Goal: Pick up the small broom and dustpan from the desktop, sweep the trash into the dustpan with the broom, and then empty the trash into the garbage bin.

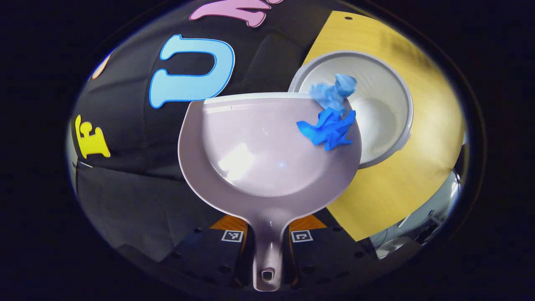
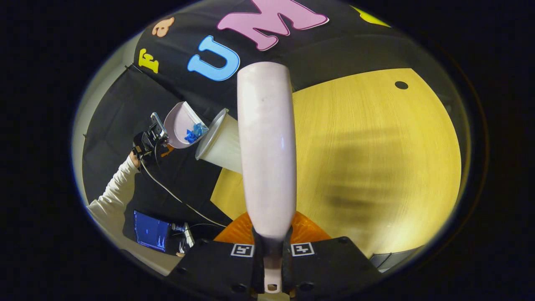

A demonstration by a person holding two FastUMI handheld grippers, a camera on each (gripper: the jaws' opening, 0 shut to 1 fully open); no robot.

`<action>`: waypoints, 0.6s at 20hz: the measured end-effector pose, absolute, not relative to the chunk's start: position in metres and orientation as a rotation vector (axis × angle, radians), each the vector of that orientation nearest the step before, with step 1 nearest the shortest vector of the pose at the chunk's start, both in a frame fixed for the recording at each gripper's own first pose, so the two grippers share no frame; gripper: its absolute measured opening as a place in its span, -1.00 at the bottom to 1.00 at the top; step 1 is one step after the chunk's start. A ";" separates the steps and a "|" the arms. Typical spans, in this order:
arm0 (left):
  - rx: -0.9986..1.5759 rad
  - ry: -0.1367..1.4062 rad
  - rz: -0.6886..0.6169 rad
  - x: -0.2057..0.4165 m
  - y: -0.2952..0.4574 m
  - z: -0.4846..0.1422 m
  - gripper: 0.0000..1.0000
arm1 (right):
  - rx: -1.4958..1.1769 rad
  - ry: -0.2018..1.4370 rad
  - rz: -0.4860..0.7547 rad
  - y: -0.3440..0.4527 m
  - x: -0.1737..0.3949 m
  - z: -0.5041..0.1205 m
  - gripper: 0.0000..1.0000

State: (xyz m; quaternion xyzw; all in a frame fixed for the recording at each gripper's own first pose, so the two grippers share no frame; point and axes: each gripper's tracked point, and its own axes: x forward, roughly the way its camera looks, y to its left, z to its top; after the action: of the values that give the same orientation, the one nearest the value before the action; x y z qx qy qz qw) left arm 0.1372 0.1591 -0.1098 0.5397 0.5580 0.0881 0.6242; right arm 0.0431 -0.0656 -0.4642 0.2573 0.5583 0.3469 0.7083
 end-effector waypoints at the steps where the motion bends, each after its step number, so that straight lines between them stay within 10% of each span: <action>1: 1.350 1.260 0.199 0.139 0.161 -0.108 -0.50 | 0.577 1.248 0.769 -0.065 0.042 -0.466 -0.65; 5: 1.699 1.182 0.188 0.141 0.175 -0.100 -0.50 | 0.551 1.271 0.748 -0.070 0.036 -0.474 -0.65; 12: 1.553 0.942 0.228 0.151 0.162 -0.101 -0.51 | 0.503 1.301 0.686 -0.090 0.025 -0.478 -0.65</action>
State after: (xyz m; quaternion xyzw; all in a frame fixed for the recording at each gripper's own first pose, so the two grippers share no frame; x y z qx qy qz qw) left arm 0.1514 0.1616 -0.1009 0.6727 0.4079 0.0985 0.6094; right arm 0.0247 -0.0903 -0.4784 0.2269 0.5868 0.3096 0.7129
